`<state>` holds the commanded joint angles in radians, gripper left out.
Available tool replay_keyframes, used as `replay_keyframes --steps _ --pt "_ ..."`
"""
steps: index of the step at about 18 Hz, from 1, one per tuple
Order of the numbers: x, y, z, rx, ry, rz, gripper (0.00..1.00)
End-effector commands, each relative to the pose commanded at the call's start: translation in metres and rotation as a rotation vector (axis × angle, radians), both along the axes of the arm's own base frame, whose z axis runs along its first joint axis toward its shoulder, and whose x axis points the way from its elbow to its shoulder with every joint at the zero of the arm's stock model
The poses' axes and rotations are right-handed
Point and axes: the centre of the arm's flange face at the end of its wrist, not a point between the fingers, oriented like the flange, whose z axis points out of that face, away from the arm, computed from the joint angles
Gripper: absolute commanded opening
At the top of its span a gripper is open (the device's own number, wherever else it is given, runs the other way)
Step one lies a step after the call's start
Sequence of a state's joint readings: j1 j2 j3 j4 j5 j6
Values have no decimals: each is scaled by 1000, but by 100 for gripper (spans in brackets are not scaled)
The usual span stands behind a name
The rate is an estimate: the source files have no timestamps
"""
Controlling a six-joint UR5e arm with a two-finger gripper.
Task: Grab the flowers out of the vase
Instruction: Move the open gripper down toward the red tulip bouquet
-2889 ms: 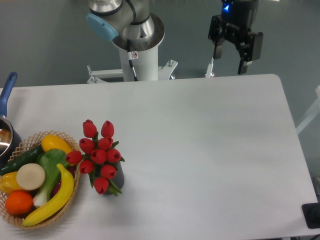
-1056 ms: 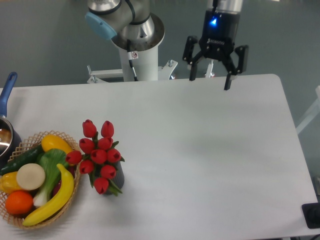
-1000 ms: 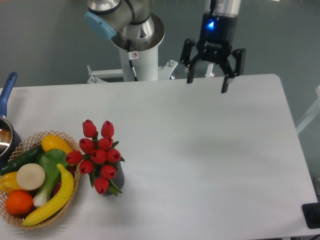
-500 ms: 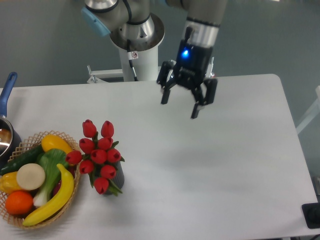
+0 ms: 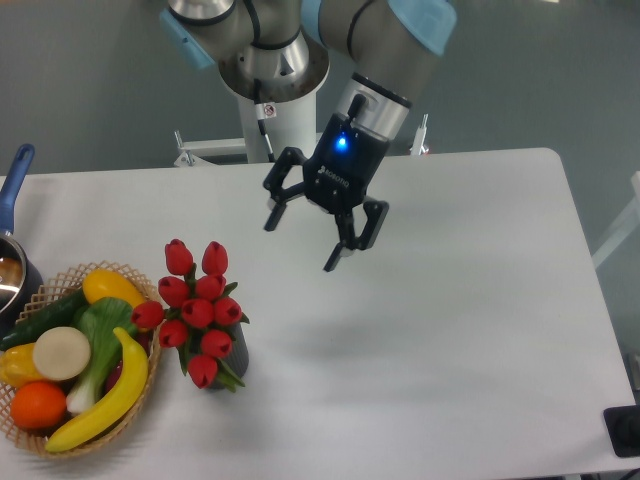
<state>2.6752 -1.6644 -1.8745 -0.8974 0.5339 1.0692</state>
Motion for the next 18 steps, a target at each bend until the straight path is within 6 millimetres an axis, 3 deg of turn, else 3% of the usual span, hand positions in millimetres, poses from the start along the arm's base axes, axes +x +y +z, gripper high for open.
replay_keyframes --steps 11,13,18 --pt "7 3 -48 2 56 -94 100" --pt "16 6 -59 7 86 -133 100" --pt "20 11 -69 14 101 -162 100"
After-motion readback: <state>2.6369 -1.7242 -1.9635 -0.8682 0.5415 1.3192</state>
